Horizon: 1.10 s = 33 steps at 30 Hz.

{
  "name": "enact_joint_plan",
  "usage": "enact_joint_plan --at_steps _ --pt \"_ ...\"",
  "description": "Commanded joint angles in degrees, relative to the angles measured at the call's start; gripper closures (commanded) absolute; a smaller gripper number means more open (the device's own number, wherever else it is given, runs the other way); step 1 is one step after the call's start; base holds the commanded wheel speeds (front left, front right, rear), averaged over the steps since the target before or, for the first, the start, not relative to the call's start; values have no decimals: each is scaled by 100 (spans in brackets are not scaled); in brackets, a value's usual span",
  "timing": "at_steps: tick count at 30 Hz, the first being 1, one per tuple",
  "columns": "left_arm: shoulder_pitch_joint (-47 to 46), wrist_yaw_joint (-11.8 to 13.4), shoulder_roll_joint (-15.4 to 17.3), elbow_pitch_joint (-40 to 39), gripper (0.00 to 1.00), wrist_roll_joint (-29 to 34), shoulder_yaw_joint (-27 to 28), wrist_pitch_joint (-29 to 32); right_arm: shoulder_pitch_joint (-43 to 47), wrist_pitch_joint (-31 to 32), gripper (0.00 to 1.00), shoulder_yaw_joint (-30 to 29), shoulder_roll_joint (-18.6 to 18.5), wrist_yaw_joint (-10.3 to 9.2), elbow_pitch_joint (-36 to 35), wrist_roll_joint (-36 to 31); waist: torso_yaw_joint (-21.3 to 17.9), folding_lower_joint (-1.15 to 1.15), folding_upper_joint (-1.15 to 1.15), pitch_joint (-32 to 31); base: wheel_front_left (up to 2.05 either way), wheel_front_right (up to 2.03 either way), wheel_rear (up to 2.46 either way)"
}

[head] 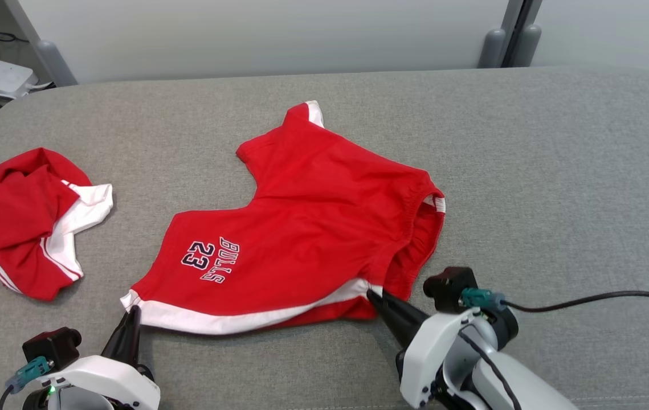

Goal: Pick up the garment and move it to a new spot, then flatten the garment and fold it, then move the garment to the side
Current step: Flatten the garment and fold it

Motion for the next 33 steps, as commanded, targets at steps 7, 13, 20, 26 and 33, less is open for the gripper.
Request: enact_joint_plan --at_steps 7,13,20,26,33 --pt "-149 -22 227 -62 0 132 214 -59 208 97 0 113 118 7 85 36 60 0 0 153 0 0 0" --pt "-101 -22 639 -549 0 319 276 -59 192 -221 0 -182 153 7 180 -117 79 0 0 214 0 0 0" --pt "-36 -22 1462 -946 0 -41 -743 -59 332 -384 0 -329 167 7 148 -284 -47 0 0 269 0 0 0" --pt "-90 -22 2090 -1140 0 -185 -1336 -59 360 -492 0 -271 176 7 -21 -350 -242 0 0 433 0 0 0" --pt "-9 -22 2360 -1310 0 -574 -1680 -59 439 -567 0 -144 177 7 -254 -365 -468 0 0 595 0 0 0"
